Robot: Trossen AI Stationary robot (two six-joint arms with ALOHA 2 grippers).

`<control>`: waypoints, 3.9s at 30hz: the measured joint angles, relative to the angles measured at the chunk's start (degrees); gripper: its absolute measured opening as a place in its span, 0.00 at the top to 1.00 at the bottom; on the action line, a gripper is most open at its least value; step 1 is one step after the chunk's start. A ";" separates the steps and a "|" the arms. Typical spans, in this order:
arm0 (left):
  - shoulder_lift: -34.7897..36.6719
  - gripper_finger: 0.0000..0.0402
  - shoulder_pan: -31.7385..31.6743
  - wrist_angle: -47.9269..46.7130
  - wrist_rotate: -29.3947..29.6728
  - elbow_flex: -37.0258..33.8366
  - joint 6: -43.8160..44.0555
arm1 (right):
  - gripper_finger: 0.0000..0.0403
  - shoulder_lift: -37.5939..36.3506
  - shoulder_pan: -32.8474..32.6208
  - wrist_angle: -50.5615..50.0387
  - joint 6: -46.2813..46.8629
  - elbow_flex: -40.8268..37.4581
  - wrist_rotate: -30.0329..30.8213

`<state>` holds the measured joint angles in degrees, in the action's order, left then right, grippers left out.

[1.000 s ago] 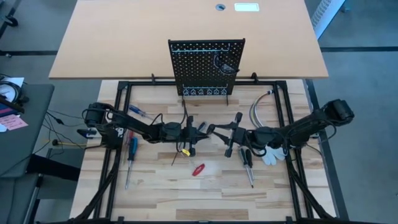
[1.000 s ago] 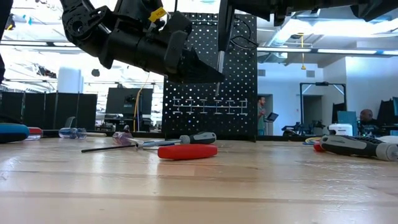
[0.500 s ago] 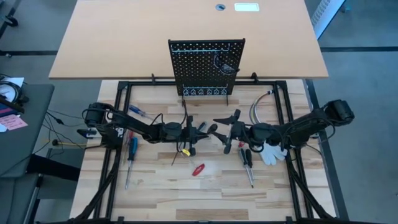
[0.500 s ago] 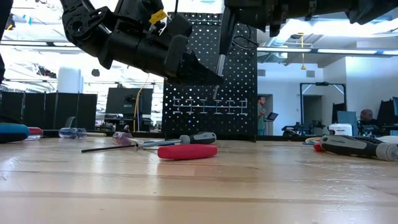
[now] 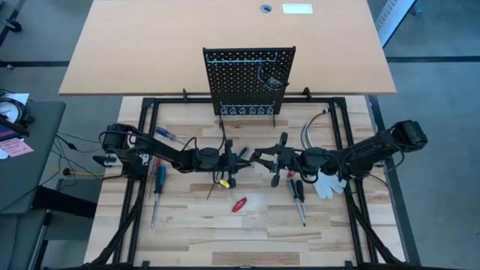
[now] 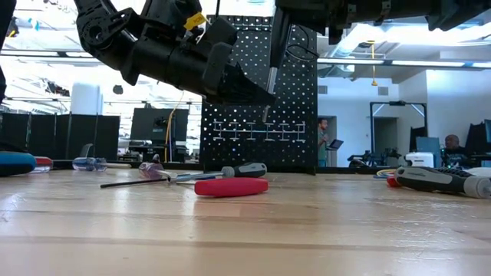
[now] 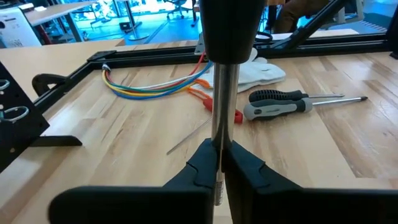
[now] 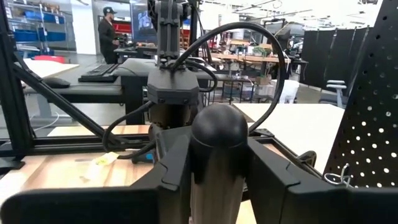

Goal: Hang tools onto peg board
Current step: Hang the top black screwdriver on the pegboard, then hang the bottom gray screwdriver on the pegboard

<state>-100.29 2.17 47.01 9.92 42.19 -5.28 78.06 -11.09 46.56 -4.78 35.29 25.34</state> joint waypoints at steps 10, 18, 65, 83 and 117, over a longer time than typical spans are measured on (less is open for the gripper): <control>0.82 0.69 -1.21 -6.50 0.36 0.02 0.17 | 0.72 -2.95 -1.35 -0.76 -3.83 0.00 10.21; 5.54 0.64 -2.66 -24.37 0.85 0.02 -1.43 | 0.72 -3.67 -0.50 0.06 -18.25 0.00 23.68; 6.03 0.65 2.91 -9.76 4.21 -13.27 6.53 | 0.72 8.47 21.05 1.19 -11.42 5.14 26.92; 6.03 0.65 2.91 -9.78 4.19 -13.25 6.63 | 0.54 8.23 22.07 -2.95 -4.72 5.14 26.89; 6.03 0.65 3.08 -9.80 4.17 -13.22 6.19 | 0.37 -1.88 -8.68 -68.54 40.84 9.27 -7.86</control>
<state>-94.26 5.26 37.22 14.09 28.97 0.91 76.18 -19.77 -21.98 36.06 44.56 17.47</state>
